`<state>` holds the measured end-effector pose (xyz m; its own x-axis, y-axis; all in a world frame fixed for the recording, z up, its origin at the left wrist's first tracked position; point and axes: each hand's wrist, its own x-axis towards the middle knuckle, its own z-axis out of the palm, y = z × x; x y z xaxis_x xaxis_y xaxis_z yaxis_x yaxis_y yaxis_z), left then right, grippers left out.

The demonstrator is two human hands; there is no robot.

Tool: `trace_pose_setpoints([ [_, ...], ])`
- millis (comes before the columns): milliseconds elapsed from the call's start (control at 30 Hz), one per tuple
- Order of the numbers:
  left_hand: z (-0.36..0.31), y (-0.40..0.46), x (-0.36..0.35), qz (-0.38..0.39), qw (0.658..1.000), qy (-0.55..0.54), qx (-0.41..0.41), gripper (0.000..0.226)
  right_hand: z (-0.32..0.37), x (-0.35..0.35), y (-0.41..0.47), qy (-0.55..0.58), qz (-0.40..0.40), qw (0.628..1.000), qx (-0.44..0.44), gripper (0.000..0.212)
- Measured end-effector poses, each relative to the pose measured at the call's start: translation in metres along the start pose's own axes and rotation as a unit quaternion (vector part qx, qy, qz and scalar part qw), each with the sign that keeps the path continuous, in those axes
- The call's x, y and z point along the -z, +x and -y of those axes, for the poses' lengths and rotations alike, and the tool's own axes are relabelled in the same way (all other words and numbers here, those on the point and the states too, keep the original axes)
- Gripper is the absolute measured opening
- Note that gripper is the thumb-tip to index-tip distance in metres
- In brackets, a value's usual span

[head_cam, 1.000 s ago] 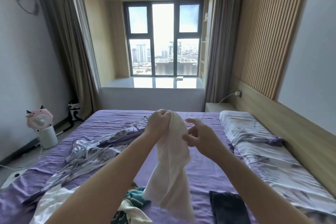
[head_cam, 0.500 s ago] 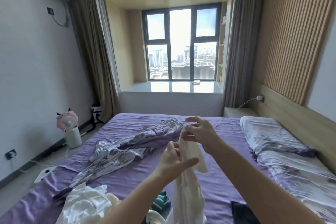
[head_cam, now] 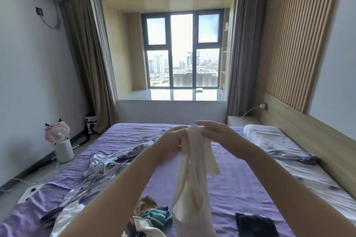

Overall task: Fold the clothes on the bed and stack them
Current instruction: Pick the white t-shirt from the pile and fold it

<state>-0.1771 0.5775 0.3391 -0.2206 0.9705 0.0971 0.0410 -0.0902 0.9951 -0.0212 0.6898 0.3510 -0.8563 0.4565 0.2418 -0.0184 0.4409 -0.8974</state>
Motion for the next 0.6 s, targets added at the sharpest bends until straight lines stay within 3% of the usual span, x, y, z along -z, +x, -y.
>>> trace_pose_setpoints([
  [100,-0.009,-0.001,0.001,0.003,1.000,-0.004,-0.004,0.023,0.003,0.005,-0.002,-0.020,0.036,0.999,0.011,0.023],
  [233,-0.007,-0.004,0.003,-0.028,0.999,0.029,-0.033,0.012,0.006,-0.002,0.002,-0.040,-0.008,0.999,-0.002,0.011],
  [367,-0.002,-0.007,0.011,-0.074,0.996,0.046,-0.024,0.014,0.012,-0.008,-0.001,0.022,0.032,0.999,-0.027,0.024],
  [433,-0.002,-0.011,0.014,-0.066,0.996,0.059,-0.021,0.018,0.017,-0.009,-0.003,0.062,0.063,0.995,-0.051,0.030],
  [600,0.002,-0.021,0.017,-0.016,0.999,0.033,-0.008,0.011,0.025,-0.014,0.000,-0.029,0.042,0.998,-0.037,0.018],
])
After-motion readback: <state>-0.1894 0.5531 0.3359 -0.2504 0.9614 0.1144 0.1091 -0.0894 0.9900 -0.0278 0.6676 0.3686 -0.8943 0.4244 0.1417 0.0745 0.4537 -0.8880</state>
